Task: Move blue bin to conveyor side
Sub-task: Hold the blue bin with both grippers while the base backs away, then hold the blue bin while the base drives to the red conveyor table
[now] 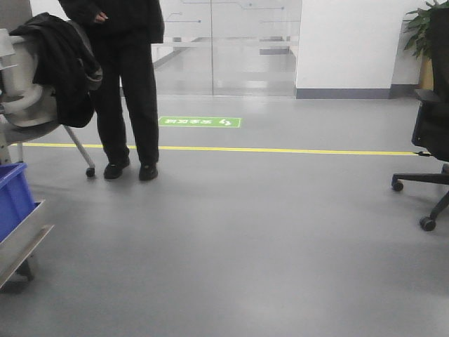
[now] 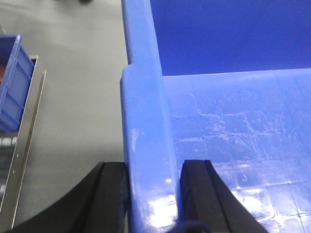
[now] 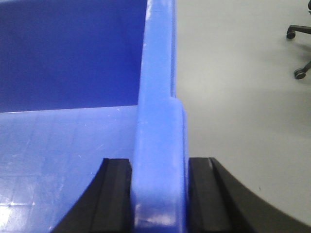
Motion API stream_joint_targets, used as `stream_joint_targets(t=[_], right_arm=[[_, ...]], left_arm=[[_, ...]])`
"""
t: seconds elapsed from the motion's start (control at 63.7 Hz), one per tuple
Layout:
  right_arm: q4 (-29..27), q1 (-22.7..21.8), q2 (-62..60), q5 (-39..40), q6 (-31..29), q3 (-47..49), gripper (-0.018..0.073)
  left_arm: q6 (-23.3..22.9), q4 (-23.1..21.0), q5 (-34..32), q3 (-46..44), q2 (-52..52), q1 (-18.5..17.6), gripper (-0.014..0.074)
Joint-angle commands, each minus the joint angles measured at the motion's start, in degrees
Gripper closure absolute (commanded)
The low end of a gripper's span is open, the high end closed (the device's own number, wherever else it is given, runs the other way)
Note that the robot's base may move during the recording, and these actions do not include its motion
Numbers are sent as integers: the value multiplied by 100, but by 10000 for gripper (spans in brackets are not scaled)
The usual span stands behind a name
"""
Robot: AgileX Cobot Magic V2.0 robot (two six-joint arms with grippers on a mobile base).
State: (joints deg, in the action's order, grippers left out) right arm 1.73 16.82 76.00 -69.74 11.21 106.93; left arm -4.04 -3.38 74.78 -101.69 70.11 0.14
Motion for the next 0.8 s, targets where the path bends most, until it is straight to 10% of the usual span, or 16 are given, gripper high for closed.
stream_joint_targets(t=[0.0, 0.784], right_arm=[[219, -14, -137, 611, -83, 80, 637], [219, -14, -137, 634, -83, 80, 637]], left_arm=[[43, 11, -481, -87, -119, 17, 613], [43, 10, -481, -87, -119, 17, 613]])
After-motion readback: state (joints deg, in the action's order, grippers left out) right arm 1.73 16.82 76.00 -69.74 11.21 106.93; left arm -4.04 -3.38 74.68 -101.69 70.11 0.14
